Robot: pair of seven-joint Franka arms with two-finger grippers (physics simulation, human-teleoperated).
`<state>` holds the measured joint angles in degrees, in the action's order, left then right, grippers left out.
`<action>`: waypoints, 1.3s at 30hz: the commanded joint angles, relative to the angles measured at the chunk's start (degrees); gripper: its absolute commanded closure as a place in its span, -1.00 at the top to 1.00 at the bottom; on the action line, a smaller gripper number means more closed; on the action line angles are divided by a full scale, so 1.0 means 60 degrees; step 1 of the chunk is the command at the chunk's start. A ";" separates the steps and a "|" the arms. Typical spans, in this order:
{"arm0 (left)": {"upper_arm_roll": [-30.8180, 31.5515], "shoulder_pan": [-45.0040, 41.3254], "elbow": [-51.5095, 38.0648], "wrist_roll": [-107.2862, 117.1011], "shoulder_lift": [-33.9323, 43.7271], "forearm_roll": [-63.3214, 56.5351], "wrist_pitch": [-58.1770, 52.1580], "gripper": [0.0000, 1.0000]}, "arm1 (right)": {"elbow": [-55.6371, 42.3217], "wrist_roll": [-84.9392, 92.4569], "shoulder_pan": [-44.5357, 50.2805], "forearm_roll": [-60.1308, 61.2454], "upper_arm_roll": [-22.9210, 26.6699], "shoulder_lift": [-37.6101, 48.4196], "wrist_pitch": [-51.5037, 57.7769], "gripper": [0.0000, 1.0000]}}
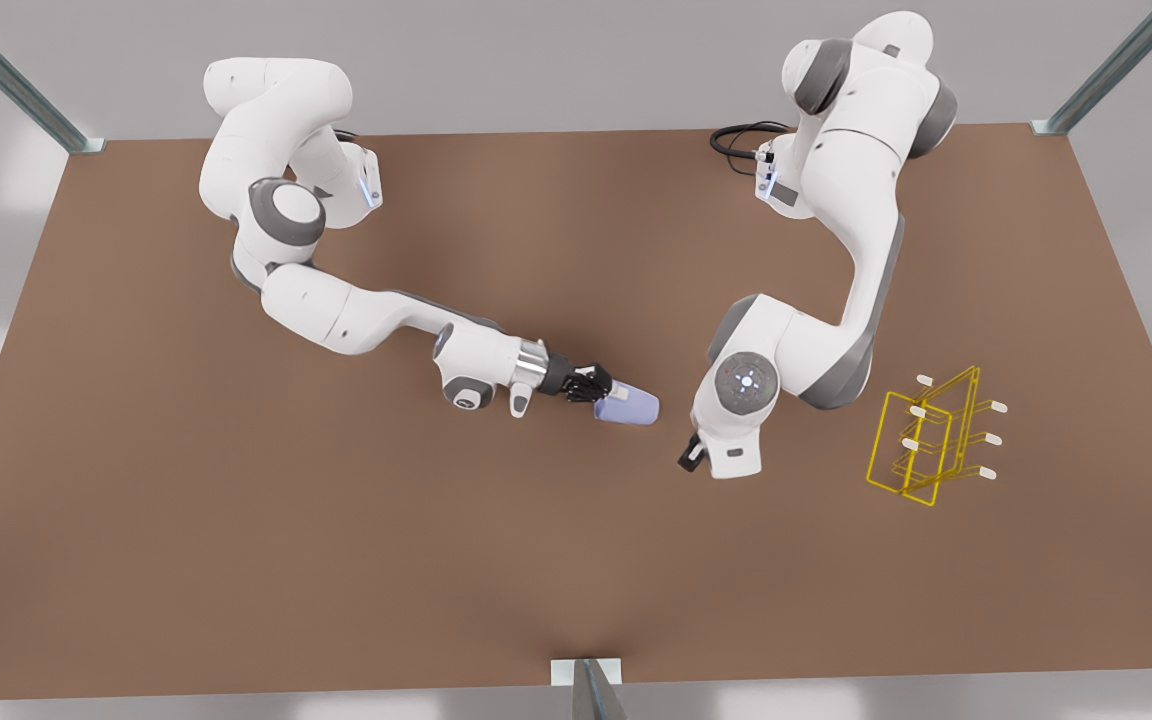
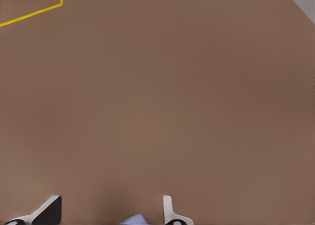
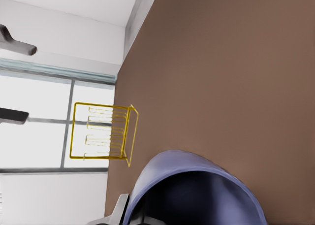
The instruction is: Place the cup on the cup holder
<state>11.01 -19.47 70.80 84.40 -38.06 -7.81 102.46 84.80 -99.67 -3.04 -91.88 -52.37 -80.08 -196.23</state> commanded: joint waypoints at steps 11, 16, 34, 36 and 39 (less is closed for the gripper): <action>0.0010 -0.0416 0.0007 0.6488 -0.0337 -0.0001 0.1409 1.00 | 0.0002 0.0088 -0.0137 -0.0388 0.0071 -0.0246 -0.0035 1.00; 0.0142 -0.0431 0.5001 0.4098 0.2240 -0.0045 0.4353 1.00 | 0.0632 0.0117 -0.0797 -0.0682 0.0042 -0.0202 -0.0035 1.00; 0.0157 -0.0929 0.4402 0.5972 0.0835 -0.0031 0.5438 1.00 | 0.5481 -0.1535 -0.7285 -0.1151 -0.0705 0.4673 0.0068 1.00; 0.0171 -0.0958 0.4153 0.6295 0.0673 -0.0016 0.5423 1.00 | 0.5525 -0.3045 -0.7755 -0.0741 -0.0808 0.6358 0.0449 1.00; 0.0157 -0.1178 0.3552 0.6734 0.0264 -0.0016 0.5408 1.00 | 0.5466 -0.4160 -0.7872 -0.0682 0.0011 0.8160 0.0771 1.00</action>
<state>11.95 -26.28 92.96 114.46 -35.93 -8.00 134.38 117.61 -105.86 -49.79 -96.86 -53.14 -33.30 -193.59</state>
